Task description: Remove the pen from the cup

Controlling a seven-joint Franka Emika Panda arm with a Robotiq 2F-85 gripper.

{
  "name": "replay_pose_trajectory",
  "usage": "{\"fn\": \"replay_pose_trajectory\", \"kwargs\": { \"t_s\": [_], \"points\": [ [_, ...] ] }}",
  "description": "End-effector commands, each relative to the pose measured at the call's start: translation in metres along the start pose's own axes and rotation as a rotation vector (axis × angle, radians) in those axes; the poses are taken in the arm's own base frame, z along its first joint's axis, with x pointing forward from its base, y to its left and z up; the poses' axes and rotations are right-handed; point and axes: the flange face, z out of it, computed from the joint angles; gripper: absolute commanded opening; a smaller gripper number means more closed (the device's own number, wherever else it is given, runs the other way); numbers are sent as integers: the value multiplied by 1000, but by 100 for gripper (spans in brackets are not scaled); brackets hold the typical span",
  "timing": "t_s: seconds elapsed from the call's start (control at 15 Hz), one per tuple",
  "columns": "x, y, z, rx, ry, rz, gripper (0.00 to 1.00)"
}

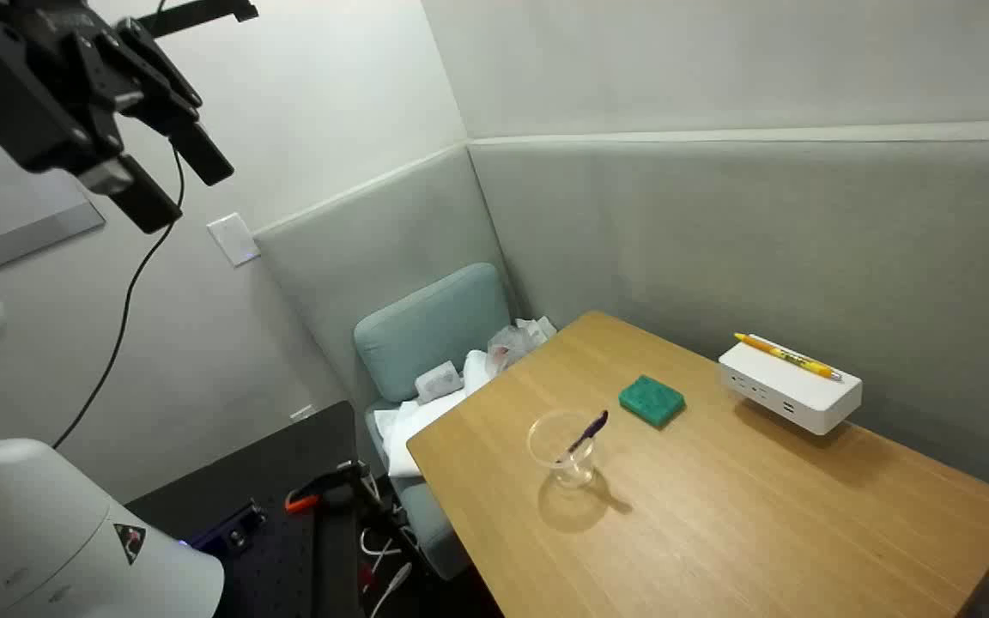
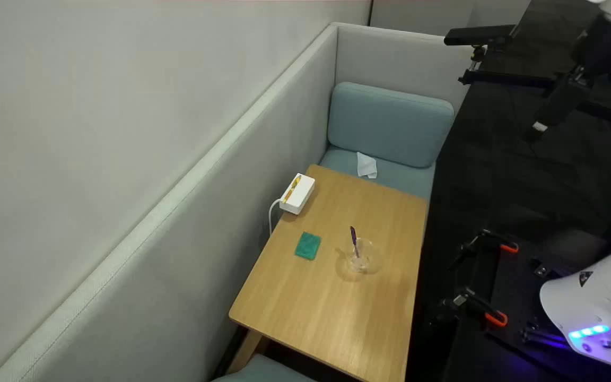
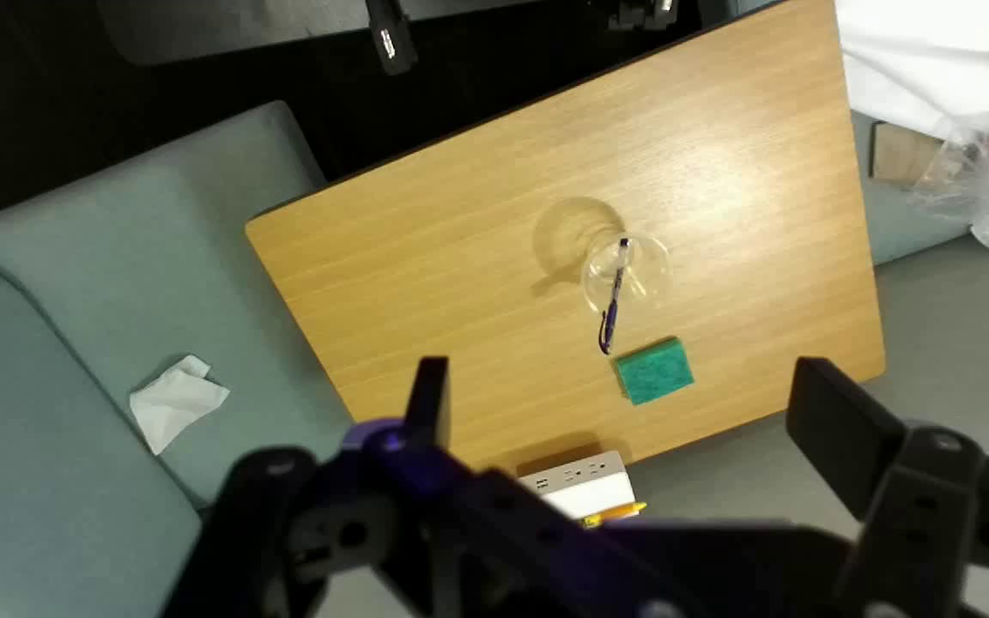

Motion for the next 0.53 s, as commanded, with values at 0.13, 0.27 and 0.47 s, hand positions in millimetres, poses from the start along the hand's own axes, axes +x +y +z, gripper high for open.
{"fn": "replay_pose_trajectory", "kwargs": {
  "t_s": [0.13,0.27,0.47],
  "points": [
    [0,0,-1,0,-1,0,100],
    [0,0,-1,0,-1,0,100],
    [3,1,1,4,17,-4,100]
  ]
}}
